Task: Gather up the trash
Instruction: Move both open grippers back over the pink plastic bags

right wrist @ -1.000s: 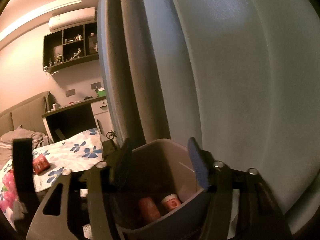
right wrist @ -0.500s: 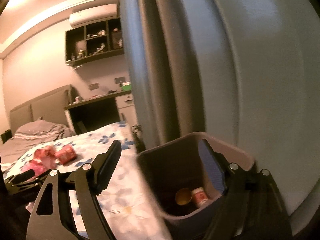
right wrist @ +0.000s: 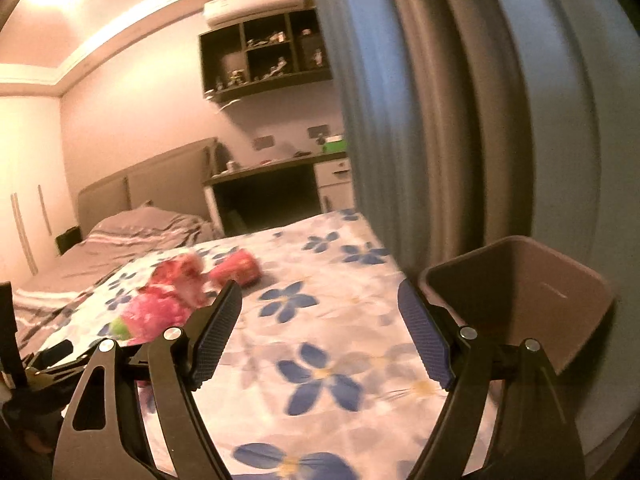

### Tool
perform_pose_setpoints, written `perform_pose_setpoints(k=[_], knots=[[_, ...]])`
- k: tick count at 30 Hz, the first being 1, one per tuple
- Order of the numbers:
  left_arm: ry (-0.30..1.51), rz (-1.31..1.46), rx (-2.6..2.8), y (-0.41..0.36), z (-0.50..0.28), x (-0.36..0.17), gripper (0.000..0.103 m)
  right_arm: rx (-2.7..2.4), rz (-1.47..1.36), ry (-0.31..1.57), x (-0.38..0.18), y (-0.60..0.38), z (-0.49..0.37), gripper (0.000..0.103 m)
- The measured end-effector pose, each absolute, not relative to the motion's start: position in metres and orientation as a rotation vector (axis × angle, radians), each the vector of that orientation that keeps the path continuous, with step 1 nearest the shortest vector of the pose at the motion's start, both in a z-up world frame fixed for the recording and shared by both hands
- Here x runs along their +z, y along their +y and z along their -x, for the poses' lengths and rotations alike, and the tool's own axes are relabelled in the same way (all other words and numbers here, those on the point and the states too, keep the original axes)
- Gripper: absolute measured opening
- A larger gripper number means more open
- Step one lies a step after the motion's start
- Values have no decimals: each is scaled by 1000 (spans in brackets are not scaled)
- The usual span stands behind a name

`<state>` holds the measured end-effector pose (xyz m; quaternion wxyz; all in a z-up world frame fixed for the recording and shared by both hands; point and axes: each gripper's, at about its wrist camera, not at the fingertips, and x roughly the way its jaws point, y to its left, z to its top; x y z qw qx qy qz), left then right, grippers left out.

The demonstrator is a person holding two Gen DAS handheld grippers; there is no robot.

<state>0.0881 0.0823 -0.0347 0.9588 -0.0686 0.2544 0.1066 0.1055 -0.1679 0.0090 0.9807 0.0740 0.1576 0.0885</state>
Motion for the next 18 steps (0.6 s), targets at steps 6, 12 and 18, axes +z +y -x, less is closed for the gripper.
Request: perform_pose_setpoints(k=[6,12,18], knots=[[534,165,217,93,-89,-40,96,220,-125,324,12,-145,-106,78],[571,169,182,91,-104,-46,96,236,-116,342,11,-137,-110,78],[622,196,159,92,-122,-54,95,240,-115,358,9,-135,-116,78]])
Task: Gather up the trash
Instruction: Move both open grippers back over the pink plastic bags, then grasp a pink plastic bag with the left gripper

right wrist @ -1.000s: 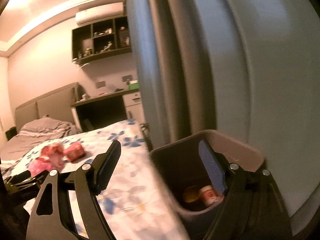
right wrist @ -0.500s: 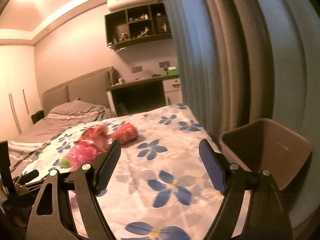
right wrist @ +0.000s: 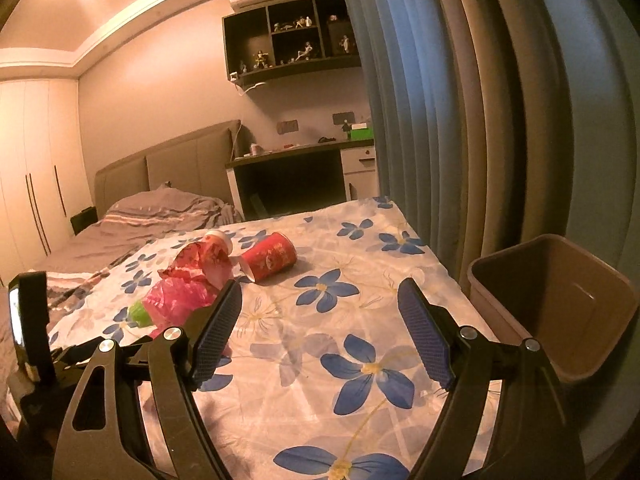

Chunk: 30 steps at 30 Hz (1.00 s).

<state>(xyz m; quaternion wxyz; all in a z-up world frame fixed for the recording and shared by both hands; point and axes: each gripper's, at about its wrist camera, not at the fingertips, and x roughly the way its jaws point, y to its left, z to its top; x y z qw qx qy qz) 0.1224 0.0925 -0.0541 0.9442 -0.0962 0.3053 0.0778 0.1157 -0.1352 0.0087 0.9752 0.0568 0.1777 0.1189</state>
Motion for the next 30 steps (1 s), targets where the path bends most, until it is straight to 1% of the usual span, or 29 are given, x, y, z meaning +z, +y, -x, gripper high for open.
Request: perform_pose_setpoints(k=[1,3,5,9,10,11,14,15,16,19,30], knots=[[637,200,154,93,-127,-56,92,241,-116,360,8,-135,-116,78],[666,207,146,95,-134,-59,90,241,-114,360,9,-134,-117,78],[699,206,138,95,-140,-64,77,245,-112,361,7,-133,-117,78],[752,208,124,96,-147,-74,72,257,-107,372,5,-129,-119,78],[761,212,116,96,-148,-75,66,262,-105,375,4,-127,-120,78],[768,222,101,97,-149,-76,57,267,-104,379,4,-125,-121,78],[783,238,75,99,-148,-79,44,283,-97,388,3,-119,-122,78],[783,242,74,100,-148,-79,42,289,-92,390,2,-116,-122,78],[779,247,74,101,-146,-79,38,295,-88,393,2,-113,-122,78],[755,264,68,107,-137,-74,36,315,-77,405,1,-105,-123,78],[575,312,212,156,-87,-29,36,437,-28,476,-10,-49,-133,78]])
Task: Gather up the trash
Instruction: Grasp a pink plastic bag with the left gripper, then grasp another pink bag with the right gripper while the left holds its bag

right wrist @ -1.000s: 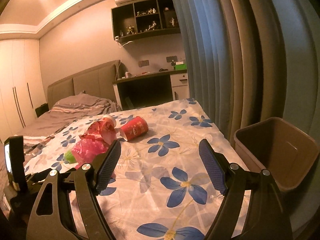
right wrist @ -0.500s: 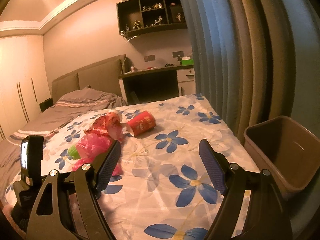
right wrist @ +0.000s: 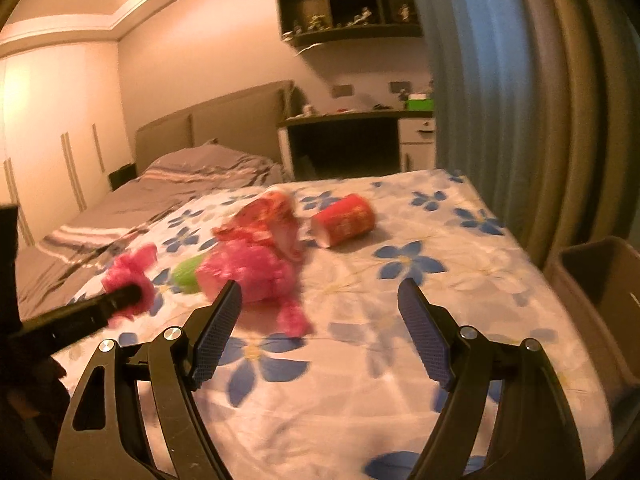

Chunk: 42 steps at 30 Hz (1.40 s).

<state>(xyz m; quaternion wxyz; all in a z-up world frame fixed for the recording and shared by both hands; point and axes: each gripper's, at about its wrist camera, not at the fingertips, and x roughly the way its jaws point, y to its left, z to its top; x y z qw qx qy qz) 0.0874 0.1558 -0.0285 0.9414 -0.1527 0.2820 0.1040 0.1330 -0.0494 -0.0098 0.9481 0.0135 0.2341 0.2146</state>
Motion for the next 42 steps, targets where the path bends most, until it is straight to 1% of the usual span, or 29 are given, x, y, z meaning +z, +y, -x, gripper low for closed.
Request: perform_pose_setpoints(k=[8,22,27,28,29,31,32,33,36,42], knots=[[543,336,305,191,-80,-21,36,513,22,525,-16,7,-148,78],[527,360,340,220,-80,-24,36,515,90,598,-40,75,-190,77],[536,368,330,223,-82,-27,36,491,103,639,-49,79,-205,62],[537,367,328,223,-83,-28,36,484,104,648,-51,78,-206,55],[539,367,326,222,-83,-29,36,481,104,654,-52,76,-208,43],[541,369,321,222,-85,-30,37,483,98,671,-54,71,-211,31],[543,368,319,221,-85,-31,36,482,98,672,-54,70,-210,22],[544,367,316,220,-85,-31,36,484,94,671,-54,67,-210,18],[546,363,312,217,-84,-32,37,486,73,656,-50,53,-203,10],[540,350,303,205,-82,-27,36,503,11,601,-31,9,-171,10]])
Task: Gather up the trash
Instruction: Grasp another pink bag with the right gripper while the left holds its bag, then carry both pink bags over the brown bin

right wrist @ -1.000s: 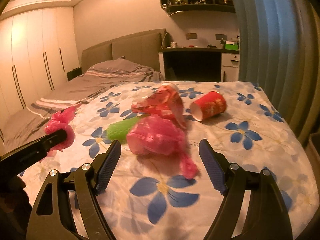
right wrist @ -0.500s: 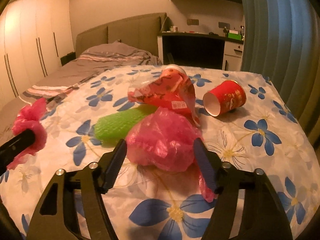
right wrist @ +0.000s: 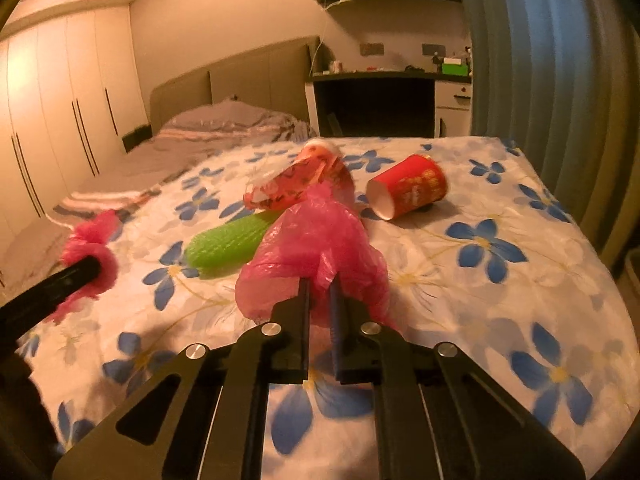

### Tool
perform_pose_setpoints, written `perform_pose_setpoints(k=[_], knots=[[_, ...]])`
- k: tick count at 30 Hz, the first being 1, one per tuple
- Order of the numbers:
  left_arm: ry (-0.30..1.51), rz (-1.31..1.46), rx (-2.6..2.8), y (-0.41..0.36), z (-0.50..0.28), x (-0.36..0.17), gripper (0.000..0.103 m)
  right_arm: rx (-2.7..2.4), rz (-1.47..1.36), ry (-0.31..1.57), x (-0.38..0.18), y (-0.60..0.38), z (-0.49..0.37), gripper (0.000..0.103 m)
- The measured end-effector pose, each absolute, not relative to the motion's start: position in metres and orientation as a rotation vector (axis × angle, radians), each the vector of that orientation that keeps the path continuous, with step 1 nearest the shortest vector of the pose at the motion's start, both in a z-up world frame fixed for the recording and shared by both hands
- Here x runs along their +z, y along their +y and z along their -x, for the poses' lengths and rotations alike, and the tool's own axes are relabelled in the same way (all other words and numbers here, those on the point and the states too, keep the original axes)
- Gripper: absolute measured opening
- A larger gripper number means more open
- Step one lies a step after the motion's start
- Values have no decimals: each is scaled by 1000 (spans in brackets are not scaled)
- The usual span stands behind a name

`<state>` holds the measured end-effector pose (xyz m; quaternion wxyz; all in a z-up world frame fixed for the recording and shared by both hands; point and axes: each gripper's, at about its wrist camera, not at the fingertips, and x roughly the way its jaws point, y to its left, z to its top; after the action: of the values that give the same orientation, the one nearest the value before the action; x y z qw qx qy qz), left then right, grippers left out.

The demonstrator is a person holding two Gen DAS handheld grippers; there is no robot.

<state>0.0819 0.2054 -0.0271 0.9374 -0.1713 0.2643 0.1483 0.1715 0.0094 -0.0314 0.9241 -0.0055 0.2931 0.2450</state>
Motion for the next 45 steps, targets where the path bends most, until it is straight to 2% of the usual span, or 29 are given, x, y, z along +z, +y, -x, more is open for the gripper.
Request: perform_pose_setpoints(k=[21,45], knots=[[510,208,173,107,-77,1,37,461,-110,498,-4,-92,-119,10],[509,108,40,11,-99,7,36,350,-180,440,1,-175,-95,10]])
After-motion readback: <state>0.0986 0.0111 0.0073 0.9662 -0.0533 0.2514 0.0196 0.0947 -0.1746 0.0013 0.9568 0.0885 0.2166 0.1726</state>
